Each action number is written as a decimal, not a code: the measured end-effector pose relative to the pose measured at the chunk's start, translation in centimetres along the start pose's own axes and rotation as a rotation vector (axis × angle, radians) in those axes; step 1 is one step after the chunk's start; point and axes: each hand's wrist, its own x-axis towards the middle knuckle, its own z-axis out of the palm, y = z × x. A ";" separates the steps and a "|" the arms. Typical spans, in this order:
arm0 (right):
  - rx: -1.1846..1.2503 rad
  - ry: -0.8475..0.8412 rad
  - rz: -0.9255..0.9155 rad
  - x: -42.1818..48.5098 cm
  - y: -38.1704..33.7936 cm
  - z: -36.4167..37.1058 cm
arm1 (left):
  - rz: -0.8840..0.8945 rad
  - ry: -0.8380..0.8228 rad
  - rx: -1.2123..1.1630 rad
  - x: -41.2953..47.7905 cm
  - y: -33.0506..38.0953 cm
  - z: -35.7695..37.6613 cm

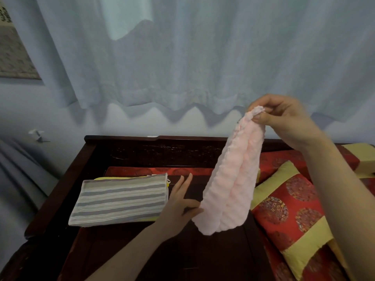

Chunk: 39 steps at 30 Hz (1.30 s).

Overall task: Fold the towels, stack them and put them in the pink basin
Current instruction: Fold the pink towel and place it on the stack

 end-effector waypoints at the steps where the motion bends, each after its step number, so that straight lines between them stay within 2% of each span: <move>1: 0.005 -0.010 -0.004 0.0 0.1 0.0 | -0.005 -0.013 -0.005 -0.1 0.1 0.2; 9: 0.024 -0.114 0.009 -0.5 0.3 -0.1 | -0.005 -0.191 -0.111 -0.8 1.7 0.6; 16: 0.103 -0.146 0.022 -0.9 0.2 0.2 | 0.030 -0.125 -0.129 -1.3 1.9 2.7; 20: 0.134 -0.155 0.027 -1.3 0.2 0.5 | 0.080 0.046 -0.099 -0.6 2.2 3.4; 22: 0.125 -0.138 0.028 -1.5 0.2 0.3 | 0.077 0.062 -0.147 -0.4 2.3 3.0; 27: 0.117 -0.056 0.050 -2.5 0.5 -0.7 | -0.048 0.037 -0.181 -1.1 3.0 -0.7; 29: 0.093 0.014 0.052 -3.1 0.5 -1.5 | -0.148 0.123 -0.297 -1.9 3.0 -2.8; 32: 0.063 0.172 0.094 -4.0 1.4 -2.5 | -0.369 0.372 -0.547 -2.9 2.9 -6.3; 34: 0.030 0.256 0.157 -4.4 2.7 -2.5 | -0.408 0.399 -0.612 -2.9 2.8 -8.1; 36: -0.049 0.304 0.228 -4.6 4.4 -2.2 | -0.352 0.344 -0.473 -2.4 2.4 -10.1; 39: -0.205 0.392 0.321 -4.7 7.1 -2.3 | -0.236 0.245 -0.086 -0.2 1.5 -13.0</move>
